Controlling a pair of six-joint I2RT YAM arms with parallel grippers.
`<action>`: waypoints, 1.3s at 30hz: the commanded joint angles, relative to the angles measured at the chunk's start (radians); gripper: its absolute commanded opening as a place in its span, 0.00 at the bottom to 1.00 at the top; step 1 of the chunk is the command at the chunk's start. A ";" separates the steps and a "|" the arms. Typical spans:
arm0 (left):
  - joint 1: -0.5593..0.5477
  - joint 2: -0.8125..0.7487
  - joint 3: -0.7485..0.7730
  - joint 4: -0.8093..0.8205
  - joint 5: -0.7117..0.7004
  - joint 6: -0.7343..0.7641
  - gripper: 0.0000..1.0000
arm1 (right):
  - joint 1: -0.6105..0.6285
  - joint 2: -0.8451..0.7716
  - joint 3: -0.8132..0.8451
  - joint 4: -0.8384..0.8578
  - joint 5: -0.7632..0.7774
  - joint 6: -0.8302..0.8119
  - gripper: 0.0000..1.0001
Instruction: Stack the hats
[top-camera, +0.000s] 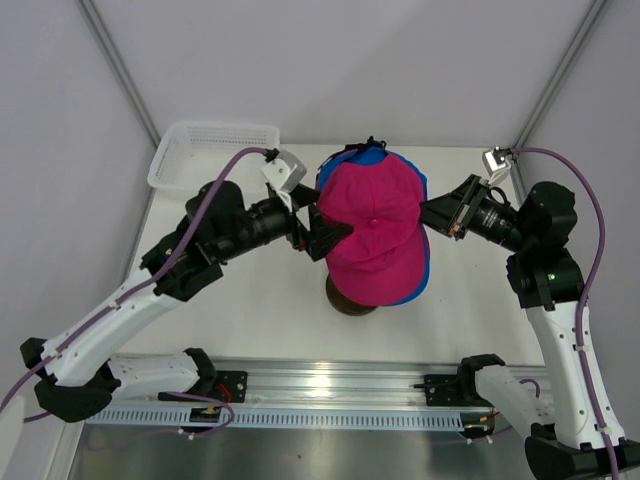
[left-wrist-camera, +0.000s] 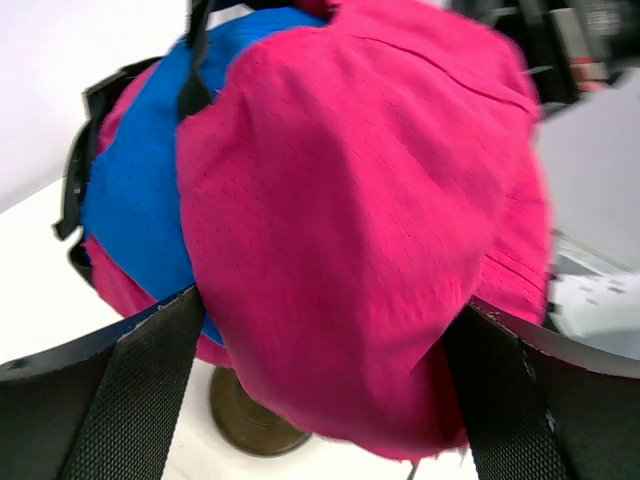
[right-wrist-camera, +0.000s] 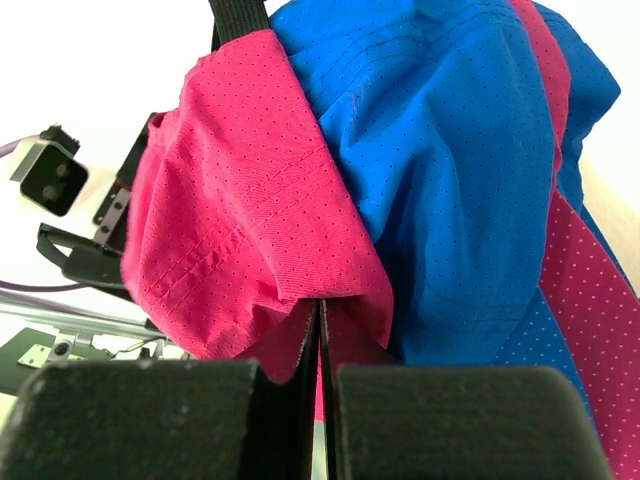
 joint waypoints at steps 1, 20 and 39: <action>-0.030 0.030 0.058 0.043 -0.199 0.050 0.98 | 0.002 -0.018 -0.001 0.052 0.028 0.006 0.00; -0.044 -0.041 0.237 0.138 0.049 -0.128 0.01 | -0.008 -0.044 0.238 -0.231 0.067 -0.293 0.66; 0.301 0.390 0.901 0.043 -0.303 -0.498 0.01 | -0.074 0.146 0.369 0.135 0.058 -0.513 0.93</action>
